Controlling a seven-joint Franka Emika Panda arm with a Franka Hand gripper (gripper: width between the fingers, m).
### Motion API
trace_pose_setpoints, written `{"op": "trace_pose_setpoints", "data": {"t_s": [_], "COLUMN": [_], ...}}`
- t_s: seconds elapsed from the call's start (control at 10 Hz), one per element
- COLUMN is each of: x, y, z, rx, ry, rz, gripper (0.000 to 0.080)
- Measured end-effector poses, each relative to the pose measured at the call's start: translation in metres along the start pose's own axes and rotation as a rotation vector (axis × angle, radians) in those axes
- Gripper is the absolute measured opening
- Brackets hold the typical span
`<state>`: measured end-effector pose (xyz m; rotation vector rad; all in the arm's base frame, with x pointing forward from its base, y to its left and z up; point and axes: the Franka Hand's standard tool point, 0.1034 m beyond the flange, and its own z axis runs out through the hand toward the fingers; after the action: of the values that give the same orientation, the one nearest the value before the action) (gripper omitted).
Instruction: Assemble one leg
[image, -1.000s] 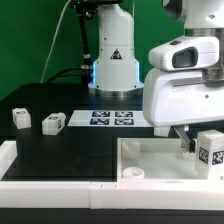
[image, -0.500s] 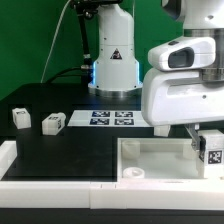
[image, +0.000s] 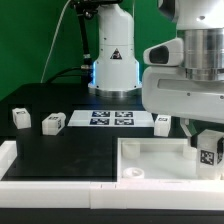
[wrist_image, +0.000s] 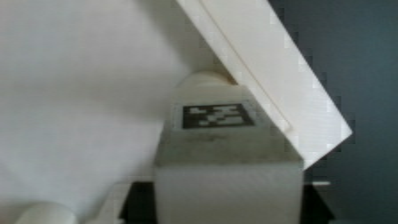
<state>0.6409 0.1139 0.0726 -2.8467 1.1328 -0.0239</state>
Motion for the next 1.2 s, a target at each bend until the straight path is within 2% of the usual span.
{"op": "trace_pose_setpoints", "data": {"t_s": [0.2, 0.4, 0.5, 0.6, 0.7, 0.8, 1.2], "x": [-0.002, -0.002, 0.0, 0.0, -0.002, -0.005, -0.013], "y": [0.002, 0.003, 0.005, 0.004, 0.003, 0.0, -0.005], "z": [-0.001, 0.0, 0.001, 0.002, 0.004, 0.004, 0.005], "rx": [-0.03, -0.032, -0.044, -0.033, -0.026, -0.016, -0.007], "ry": [-0.021, -0.021, -0.034, -0.025, -0.017, -0.015, -0.025], "rz": [0.287, 0.329, 0.206, 0.21, 0.07, -0.066, -0.54], "gripper": [0.0291, 0.0291, 0.0472, 0.0587, 0.0587, 0.0637, 0.0648]}}
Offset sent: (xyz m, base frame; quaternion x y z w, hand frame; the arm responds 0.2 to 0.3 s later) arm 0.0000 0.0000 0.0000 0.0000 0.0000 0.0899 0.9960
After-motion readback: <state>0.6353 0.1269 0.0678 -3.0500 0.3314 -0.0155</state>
